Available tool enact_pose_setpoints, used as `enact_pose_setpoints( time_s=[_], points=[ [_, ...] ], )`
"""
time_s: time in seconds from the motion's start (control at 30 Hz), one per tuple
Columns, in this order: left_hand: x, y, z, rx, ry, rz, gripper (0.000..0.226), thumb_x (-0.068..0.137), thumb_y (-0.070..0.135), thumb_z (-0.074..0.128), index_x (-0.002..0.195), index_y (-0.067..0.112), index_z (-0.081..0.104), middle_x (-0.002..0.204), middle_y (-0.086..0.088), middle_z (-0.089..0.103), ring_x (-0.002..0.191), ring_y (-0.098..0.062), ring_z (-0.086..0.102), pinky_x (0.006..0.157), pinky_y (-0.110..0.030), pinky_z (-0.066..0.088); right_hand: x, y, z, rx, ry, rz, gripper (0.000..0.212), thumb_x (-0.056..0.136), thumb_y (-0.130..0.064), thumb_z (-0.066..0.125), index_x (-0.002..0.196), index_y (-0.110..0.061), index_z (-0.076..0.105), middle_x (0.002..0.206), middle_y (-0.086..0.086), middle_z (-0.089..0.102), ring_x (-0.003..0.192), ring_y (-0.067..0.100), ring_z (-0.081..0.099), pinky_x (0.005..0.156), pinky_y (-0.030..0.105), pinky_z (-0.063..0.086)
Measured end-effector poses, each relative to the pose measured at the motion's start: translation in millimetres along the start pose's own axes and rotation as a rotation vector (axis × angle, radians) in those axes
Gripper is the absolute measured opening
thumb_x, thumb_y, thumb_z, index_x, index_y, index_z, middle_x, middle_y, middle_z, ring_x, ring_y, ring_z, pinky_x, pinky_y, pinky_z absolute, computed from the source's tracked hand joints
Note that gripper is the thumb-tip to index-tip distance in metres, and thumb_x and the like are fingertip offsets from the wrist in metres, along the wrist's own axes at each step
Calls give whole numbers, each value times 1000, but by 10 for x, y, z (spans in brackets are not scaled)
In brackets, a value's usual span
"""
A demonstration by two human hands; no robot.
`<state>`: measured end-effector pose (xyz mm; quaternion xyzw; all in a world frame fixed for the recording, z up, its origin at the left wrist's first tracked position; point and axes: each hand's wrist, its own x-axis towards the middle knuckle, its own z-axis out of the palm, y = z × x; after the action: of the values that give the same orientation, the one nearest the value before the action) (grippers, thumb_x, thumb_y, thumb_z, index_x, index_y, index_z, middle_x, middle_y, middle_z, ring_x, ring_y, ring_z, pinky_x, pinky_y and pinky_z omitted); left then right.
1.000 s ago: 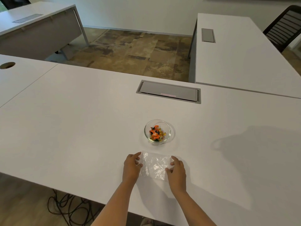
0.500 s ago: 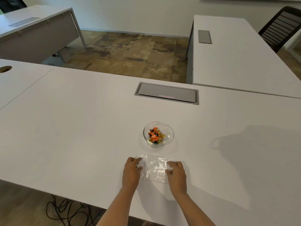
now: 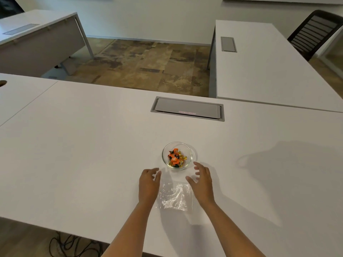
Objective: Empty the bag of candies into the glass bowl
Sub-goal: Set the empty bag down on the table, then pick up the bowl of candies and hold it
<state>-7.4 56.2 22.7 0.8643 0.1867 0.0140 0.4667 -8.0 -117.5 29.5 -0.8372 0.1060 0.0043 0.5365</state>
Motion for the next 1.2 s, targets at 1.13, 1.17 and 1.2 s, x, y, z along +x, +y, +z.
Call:
enact_pose_setpoints(
  time_s=[1.13,1.17,1.2],
  points=[
    [595,1095,415,-345,-194,-162,33,96,19,45,125,9,58,125,-15,63,115,-30,58,102,-51,47,792,-172,-456,250,-317,217,102,65,-10,82,141,-28,17,149,4,29,131,25,37,106,40,41],
    [582,1191,471,-341,-208,-141,33,96,20,45,125,9,58,125,-15,63,115,-30,59,102,-51,48,824,-172,-569,246,-307,213,101,66,-10,82,141,-28,18,150,4,29,132,25,36,105,40,41],
    [569,1282,524,-338,-221,-119,33,96,20,45,125,9,58,125,-15,63,114,-31,59,101,-51,48,857,-177,-676,240,-298,210,100,66,-10,82,141,-28,18,150,4,29,133,26,36,105,41,40]
  ],
)
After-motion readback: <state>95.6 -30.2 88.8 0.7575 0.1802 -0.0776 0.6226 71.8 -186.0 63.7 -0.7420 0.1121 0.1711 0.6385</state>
